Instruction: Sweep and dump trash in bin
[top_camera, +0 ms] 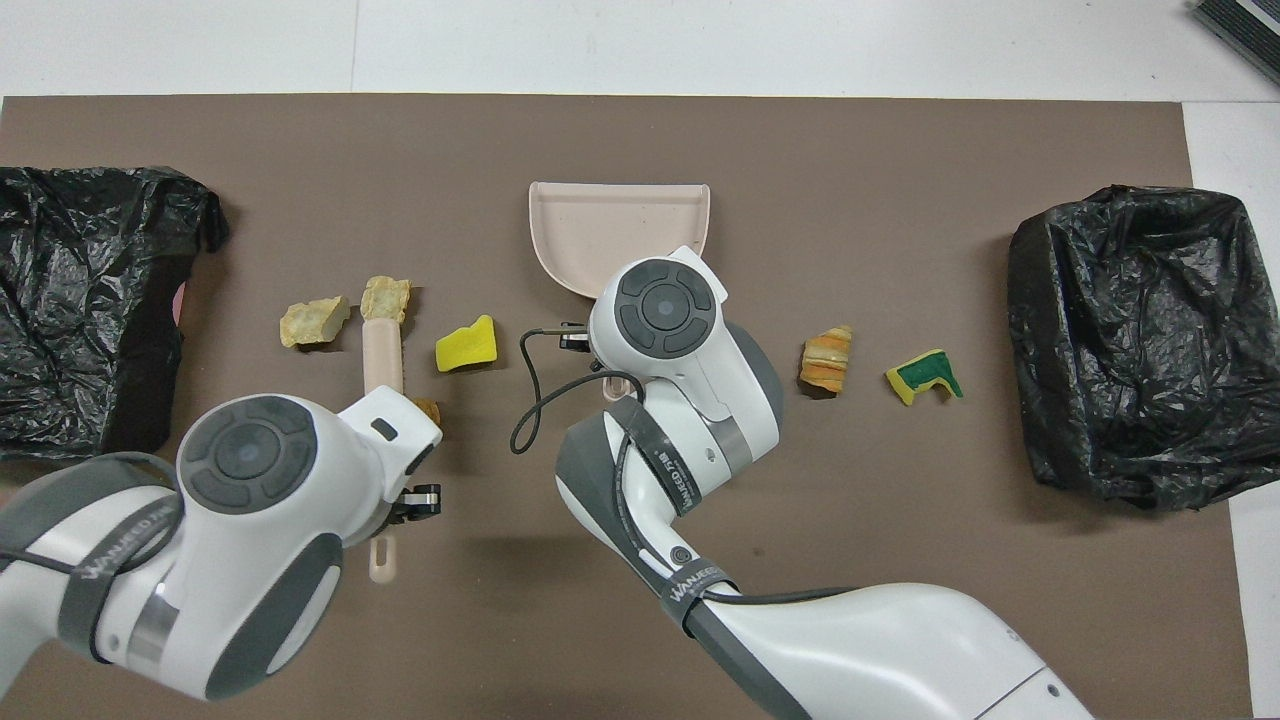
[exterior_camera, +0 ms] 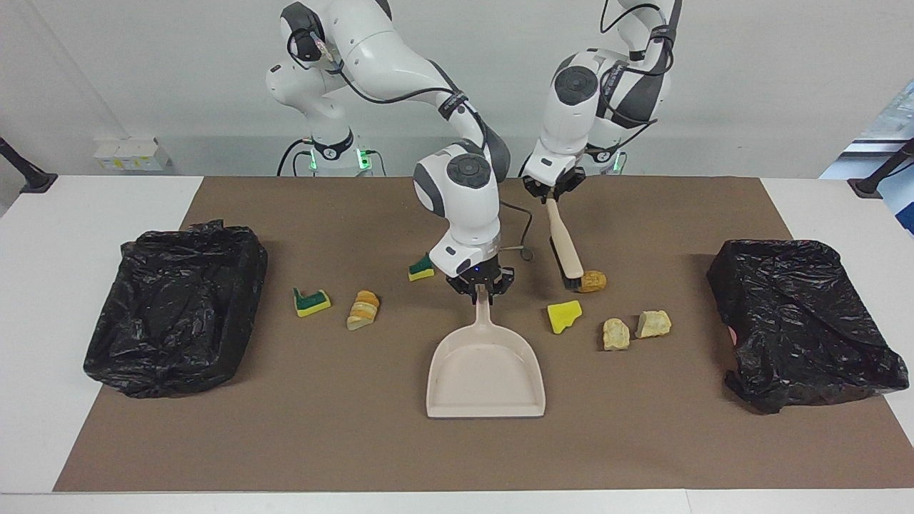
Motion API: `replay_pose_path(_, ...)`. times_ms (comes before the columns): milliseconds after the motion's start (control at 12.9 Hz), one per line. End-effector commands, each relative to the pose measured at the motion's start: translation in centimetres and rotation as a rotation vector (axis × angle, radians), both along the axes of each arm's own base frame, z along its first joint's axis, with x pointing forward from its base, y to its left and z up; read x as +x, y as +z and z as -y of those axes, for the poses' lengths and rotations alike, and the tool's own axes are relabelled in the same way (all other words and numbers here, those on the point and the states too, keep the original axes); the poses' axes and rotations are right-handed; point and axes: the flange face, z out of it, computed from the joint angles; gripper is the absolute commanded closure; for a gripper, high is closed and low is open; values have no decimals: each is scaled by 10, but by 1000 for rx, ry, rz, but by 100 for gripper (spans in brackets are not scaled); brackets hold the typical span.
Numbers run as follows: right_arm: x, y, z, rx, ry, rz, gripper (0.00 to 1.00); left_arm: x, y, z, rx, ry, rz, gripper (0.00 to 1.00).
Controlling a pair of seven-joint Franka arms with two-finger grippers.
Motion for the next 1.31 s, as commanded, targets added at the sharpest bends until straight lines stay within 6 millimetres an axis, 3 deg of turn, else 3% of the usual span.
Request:
replay_pose_path(0, -8, 2, 6, -26, 59, -23, 100, 46, 4, -47, 9, -34, 11, 100)
replay_pose_path(309, -14, 26, 10, -42, 253, -18, 100, 85, 7, -117, 25, -8, 26, 100)
replay_pose_path(464, -7, 46, 34, -56, 305, -31, 100, 98, -7, -139, 19, 1, 31, 100)
replay_pose_path(618, -7, 62, 62, -86, 477, -78, 100, 103, -19, -166, 20, 32, 11, 100)
replay_pose_path(928, -5, 74, 112, -173, 889, -168, 100, 101, -49, -176, 18, 28, -49, 100)
replay_pose_path(1237, -28, 74, 122, -310, 1092, -239, 100, 95, -56, -161, 7, -3, -66, 100)
